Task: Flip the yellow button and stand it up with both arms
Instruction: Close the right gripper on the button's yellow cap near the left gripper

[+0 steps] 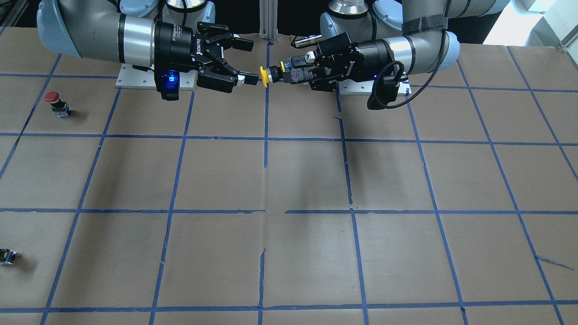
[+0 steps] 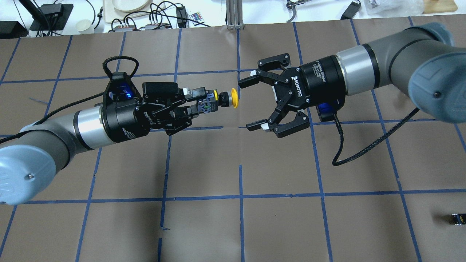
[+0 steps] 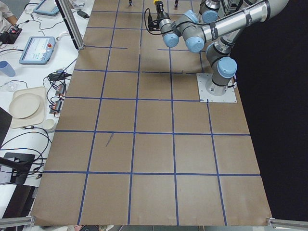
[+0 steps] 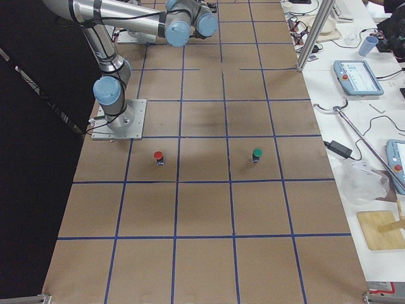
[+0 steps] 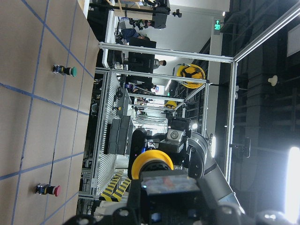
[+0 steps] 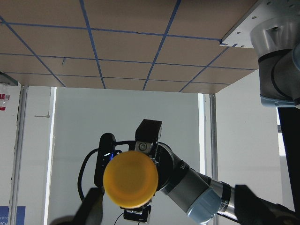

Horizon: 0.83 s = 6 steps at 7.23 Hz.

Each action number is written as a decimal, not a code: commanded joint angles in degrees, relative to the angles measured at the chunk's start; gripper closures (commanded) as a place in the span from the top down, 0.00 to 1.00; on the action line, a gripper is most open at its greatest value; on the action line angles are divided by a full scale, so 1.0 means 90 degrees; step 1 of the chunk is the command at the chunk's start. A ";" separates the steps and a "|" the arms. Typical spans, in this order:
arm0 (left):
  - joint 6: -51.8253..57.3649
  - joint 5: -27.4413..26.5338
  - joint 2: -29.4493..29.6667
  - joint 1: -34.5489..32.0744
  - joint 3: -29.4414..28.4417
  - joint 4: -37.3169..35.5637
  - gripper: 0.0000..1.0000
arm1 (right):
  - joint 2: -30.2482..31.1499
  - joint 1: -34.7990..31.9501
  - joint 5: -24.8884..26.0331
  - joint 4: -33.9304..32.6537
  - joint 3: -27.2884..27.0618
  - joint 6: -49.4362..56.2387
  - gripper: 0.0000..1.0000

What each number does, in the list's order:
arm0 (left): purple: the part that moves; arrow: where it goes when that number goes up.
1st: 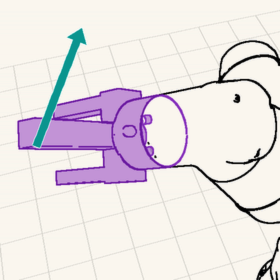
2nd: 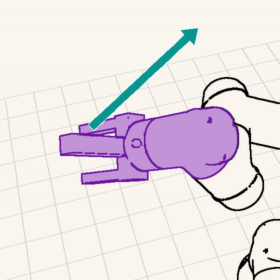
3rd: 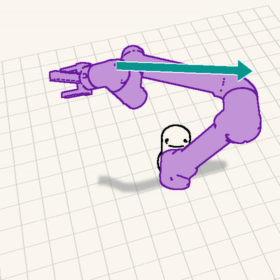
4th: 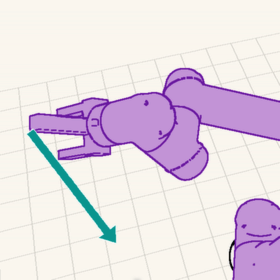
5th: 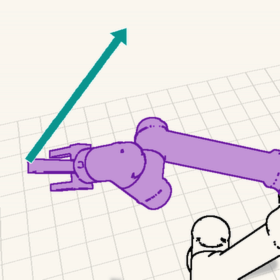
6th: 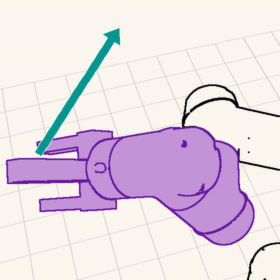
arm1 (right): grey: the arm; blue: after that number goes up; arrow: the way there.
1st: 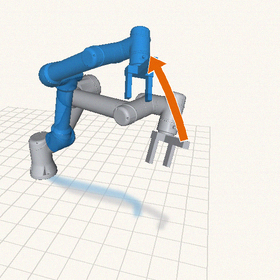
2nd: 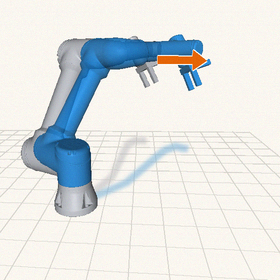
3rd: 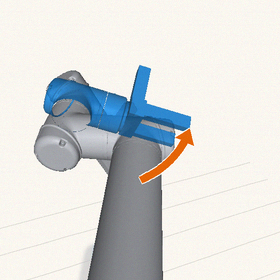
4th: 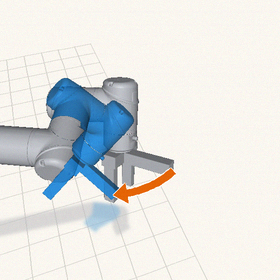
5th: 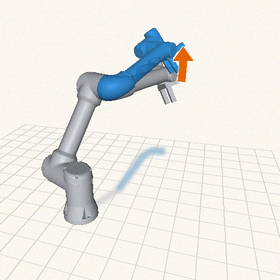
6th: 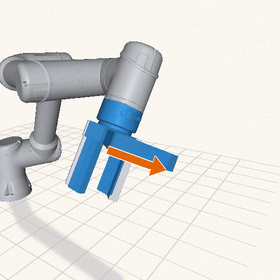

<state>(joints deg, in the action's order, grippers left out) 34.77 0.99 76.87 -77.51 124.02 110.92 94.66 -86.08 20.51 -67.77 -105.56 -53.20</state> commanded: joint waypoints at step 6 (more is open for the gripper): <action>-0.0006 -0.0012 0.0004 -0.0001 -0.0001 0.0000 0.06 | -0.0341 -0.0258 -0.0189 -0.0058 0.0000 0.0042 0.99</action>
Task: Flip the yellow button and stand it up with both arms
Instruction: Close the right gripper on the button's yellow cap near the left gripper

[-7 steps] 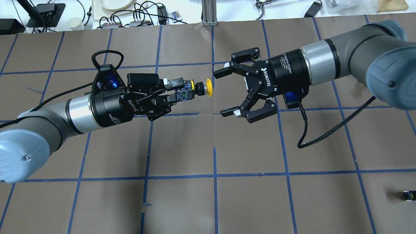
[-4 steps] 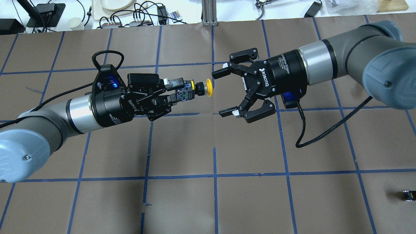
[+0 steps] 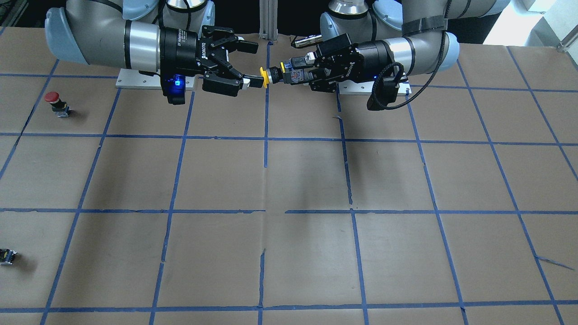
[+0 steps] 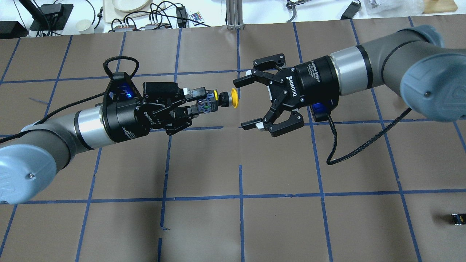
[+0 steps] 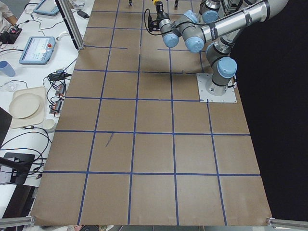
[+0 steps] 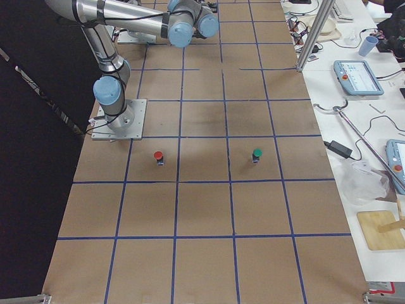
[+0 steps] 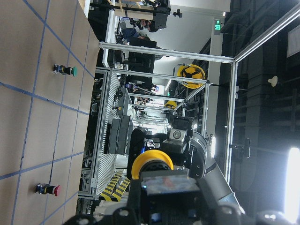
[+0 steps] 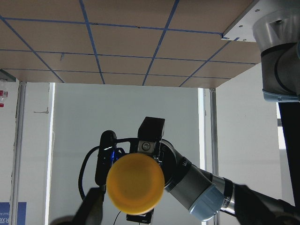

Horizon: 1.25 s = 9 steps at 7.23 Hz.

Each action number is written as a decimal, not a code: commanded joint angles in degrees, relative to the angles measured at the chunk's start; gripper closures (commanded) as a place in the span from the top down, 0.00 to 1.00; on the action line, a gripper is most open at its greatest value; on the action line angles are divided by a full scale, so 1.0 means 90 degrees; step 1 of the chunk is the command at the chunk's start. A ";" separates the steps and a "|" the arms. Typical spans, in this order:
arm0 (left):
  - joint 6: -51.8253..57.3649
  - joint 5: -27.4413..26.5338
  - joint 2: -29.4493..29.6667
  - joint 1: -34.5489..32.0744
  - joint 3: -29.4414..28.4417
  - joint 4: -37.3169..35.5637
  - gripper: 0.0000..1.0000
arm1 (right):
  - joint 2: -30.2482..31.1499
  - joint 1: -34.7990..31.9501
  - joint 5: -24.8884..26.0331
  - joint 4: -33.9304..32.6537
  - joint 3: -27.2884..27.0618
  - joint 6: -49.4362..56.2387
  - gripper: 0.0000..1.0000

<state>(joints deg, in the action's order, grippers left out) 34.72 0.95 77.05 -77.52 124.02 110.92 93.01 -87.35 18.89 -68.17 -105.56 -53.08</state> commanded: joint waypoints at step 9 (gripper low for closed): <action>0.0000 -0.0056 -0.0026 0.0000 -0.0010 0.0000 0.38 | -0.0168 -0.0148 -0.0009 -0.0013 0.0078 0.0058 0.06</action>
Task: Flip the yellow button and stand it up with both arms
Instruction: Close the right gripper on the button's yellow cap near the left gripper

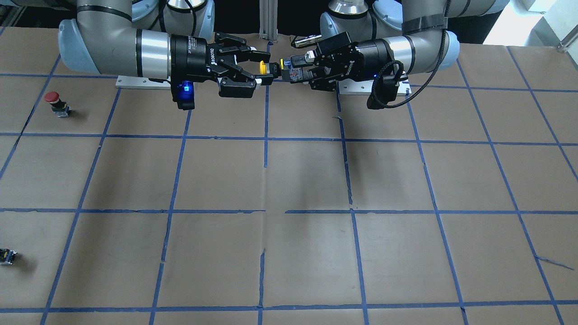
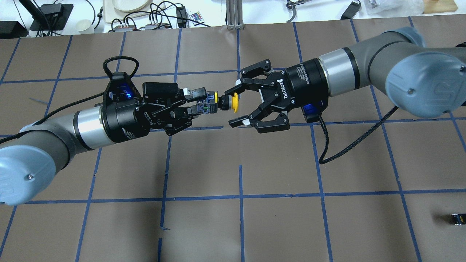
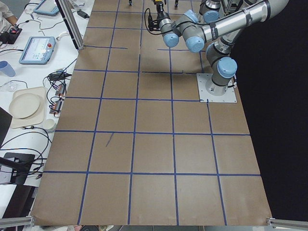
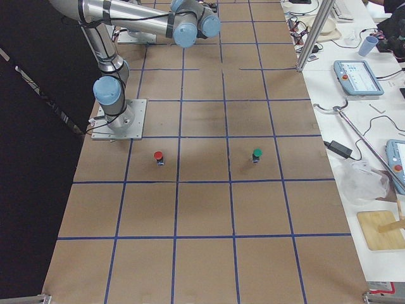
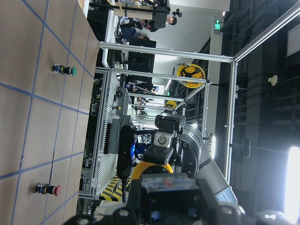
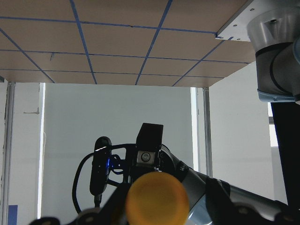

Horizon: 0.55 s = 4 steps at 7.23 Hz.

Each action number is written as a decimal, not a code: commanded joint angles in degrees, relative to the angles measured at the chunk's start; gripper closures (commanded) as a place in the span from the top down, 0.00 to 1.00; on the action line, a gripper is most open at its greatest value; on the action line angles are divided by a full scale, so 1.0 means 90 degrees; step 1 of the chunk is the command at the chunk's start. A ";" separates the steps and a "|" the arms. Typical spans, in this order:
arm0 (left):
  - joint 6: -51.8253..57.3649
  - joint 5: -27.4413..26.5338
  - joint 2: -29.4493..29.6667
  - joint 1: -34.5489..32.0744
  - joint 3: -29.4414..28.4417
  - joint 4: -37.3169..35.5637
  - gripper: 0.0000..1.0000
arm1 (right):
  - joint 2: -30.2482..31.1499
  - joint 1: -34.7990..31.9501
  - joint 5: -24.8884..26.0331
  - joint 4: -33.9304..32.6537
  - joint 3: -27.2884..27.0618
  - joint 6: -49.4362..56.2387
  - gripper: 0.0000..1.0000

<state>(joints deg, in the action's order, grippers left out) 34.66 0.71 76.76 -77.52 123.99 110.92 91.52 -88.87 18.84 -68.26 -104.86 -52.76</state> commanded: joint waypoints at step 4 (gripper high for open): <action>-0.0755 -0.0001 0.0016 0.0000 -0.0027 -0.0059 1.00 | -0.0003 0.0040 -0.0013 -0.0003 0.0030 0.0003 0.02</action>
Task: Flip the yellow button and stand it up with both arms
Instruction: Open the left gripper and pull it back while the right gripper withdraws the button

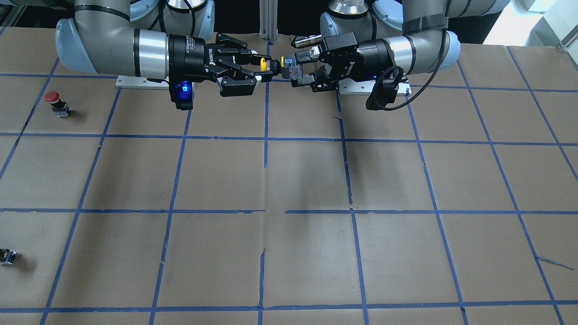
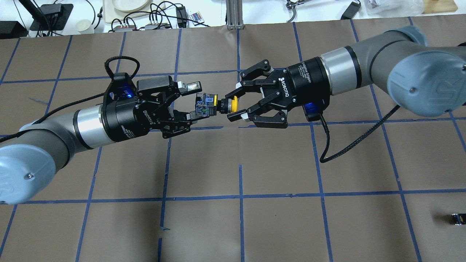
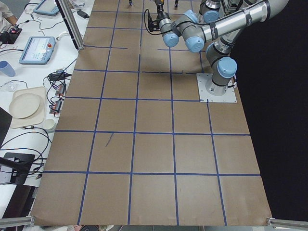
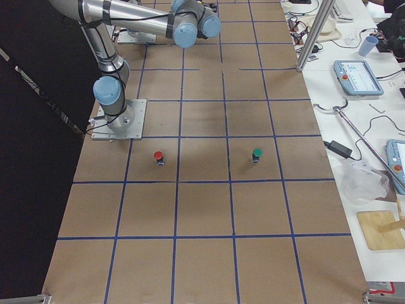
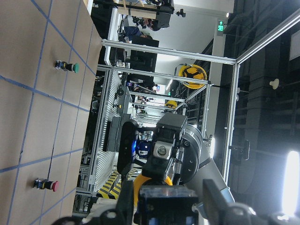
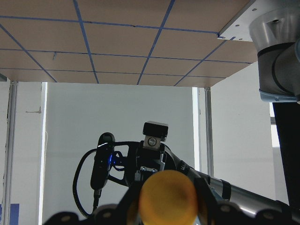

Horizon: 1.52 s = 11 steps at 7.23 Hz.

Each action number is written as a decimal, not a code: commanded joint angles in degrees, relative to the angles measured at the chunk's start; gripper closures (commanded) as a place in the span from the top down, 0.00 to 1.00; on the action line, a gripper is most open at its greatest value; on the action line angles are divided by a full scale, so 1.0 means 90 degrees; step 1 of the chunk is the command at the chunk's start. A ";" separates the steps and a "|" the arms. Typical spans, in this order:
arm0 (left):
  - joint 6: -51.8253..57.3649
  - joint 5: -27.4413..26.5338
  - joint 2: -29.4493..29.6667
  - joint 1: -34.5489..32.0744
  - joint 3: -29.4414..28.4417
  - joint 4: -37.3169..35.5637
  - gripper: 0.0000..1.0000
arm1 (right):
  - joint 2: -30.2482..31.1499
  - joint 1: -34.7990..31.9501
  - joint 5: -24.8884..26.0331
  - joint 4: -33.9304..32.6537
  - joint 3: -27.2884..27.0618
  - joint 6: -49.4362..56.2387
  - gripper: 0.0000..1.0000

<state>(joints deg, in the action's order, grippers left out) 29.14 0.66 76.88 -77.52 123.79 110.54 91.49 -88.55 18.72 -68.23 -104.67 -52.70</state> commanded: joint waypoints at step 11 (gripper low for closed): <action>-0.2475 -0.7369 0.1638 0.0355 -0.3198 -0.2469 1.00 | -0.0078 0.2397 0.6495 -0.0152 0.1054 0.4604 0.02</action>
<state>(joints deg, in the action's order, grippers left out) 8.62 -54.54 86.07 -71.38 104.97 88.07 91.02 -68.10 67.74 -68.56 -95.02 -23.86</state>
